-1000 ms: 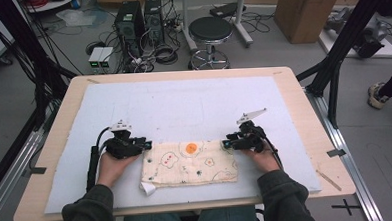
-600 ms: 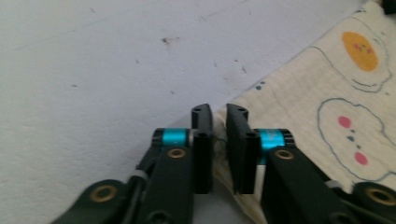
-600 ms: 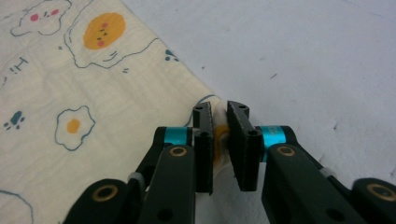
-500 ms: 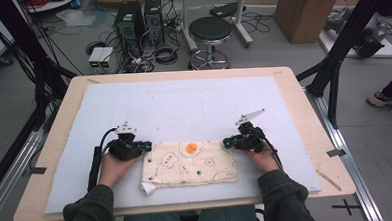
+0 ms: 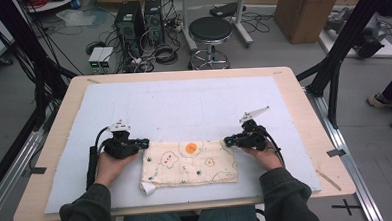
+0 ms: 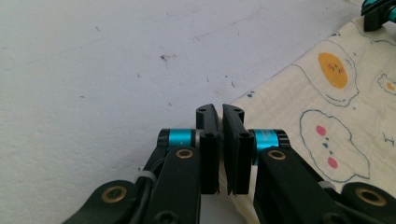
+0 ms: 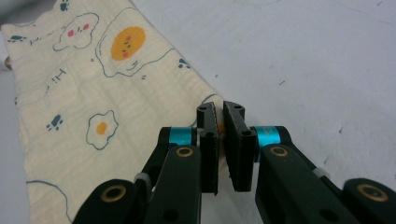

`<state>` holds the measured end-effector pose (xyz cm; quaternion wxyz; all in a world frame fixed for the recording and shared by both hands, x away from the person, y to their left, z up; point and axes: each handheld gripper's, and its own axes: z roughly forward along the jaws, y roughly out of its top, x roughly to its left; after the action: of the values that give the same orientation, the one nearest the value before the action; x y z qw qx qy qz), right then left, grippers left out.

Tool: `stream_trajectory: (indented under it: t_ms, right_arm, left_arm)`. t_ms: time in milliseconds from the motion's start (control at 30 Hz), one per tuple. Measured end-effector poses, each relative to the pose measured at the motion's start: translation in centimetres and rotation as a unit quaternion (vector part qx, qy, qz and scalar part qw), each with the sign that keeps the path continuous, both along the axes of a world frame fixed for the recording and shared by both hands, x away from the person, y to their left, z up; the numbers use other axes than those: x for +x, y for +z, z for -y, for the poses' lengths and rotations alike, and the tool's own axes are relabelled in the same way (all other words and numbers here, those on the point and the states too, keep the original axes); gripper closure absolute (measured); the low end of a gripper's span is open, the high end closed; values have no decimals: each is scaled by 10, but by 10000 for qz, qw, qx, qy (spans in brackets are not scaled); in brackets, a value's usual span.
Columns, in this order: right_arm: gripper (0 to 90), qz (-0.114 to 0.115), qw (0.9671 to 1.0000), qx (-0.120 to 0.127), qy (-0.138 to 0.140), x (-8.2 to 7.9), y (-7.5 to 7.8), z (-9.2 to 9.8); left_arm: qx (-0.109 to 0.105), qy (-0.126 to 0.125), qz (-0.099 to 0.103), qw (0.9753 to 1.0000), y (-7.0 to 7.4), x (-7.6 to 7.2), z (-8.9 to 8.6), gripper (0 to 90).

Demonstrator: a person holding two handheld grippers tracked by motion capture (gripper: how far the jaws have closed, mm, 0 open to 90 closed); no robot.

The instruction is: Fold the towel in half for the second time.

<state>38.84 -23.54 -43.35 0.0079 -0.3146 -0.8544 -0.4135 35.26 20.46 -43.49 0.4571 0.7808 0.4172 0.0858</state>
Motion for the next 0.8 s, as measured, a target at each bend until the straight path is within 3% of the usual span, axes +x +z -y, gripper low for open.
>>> stream_trajectory:
  t_ms: [133, 267, 600, 800]
  right_arm:
    - [847, 13, 10000, 29, 14, 1, 2, 0]
    - [847, 78, 10000, 35, -3, 3, 9, -1]
    - [847, 169, 9998, 106, -41, 12, 20, -1]
    - [847, 206, 9997, 117, -95, 21, 29, -3]
  left_arm:
    - [25, -26, -27, 10000, 3, 2, -1, 851]
    - [-69, 49, 171, 9998, 12, 4, -1, 851]
    - [-176, 148, 275, 9994, 14, 10, -6, 850]
    - [-199, 170, 316, 9992, 23, 18, -8, 850]
